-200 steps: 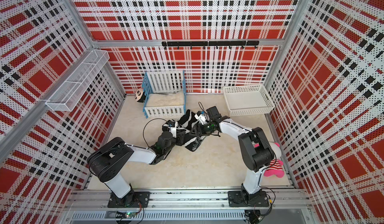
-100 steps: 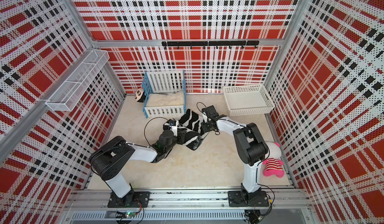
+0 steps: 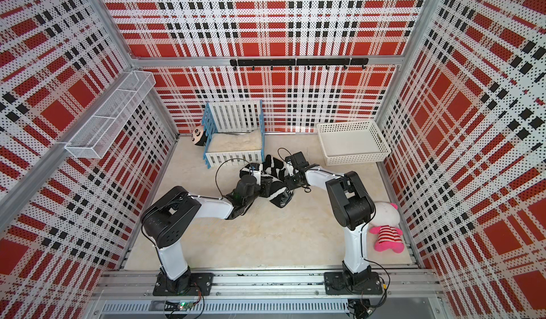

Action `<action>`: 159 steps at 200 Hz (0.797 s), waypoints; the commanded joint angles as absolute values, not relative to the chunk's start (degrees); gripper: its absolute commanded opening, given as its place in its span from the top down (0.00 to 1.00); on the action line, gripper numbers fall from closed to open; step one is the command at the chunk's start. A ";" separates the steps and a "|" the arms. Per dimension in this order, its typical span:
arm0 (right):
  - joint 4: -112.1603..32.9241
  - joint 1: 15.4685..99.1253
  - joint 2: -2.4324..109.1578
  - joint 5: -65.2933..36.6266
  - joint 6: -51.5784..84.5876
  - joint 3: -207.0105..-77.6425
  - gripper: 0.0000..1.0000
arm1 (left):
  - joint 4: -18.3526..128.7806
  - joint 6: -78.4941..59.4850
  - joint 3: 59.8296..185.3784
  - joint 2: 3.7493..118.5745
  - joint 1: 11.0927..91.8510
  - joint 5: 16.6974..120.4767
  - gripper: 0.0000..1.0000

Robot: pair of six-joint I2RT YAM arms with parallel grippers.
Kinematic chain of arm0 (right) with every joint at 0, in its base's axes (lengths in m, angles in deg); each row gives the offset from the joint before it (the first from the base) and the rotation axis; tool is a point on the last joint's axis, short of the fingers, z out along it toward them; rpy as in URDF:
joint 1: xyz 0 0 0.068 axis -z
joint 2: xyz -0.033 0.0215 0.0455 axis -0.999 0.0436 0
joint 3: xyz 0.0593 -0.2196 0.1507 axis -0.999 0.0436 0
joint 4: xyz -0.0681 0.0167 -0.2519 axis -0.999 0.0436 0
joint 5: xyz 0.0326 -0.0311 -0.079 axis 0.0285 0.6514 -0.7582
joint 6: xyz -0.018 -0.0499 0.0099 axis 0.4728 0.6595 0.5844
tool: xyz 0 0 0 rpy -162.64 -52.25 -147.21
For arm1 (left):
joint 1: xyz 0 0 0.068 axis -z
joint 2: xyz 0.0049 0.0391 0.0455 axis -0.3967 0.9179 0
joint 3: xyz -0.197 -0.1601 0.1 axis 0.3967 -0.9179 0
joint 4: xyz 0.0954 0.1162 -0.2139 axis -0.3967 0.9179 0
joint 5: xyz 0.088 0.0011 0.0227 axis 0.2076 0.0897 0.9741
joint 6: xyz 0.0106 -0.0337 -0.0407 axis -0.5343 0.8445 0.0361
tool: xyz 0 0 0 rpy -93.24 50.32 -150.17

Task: Roll up the pillowcase
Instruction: Roll the pillowcase at the center of the board.

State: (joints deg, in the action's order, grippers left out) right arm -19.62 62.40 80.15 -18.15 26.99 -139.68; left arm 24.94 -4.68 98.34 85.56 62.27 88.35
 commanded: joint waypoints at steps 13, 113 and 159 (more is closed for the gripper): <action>-16.69 61.83 82.78 -16.16 27.37 -137.99 1.00 | 33.99 -5.28 101.72 89.01 61.48 85.73 0.62; -26.57 55.16 54.07 -24.97 36.79 -126.38 0.20 | 34.35 -4.49 96.49 84.47 61.11 85.72 0.63; -24.08 48.34 55.08 -28.04 40.48 -123.73 0.09 | 34.50 -3.84 97.37 84.51 61.25 85.39 0.63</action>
State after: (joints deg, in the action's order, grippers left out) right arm -26.39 49.68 52.72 -25.25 37.27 -125.34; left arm 28.46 -4.40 98.03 84.49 61.33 86.38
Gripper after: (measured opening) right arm 0.871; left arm 0.373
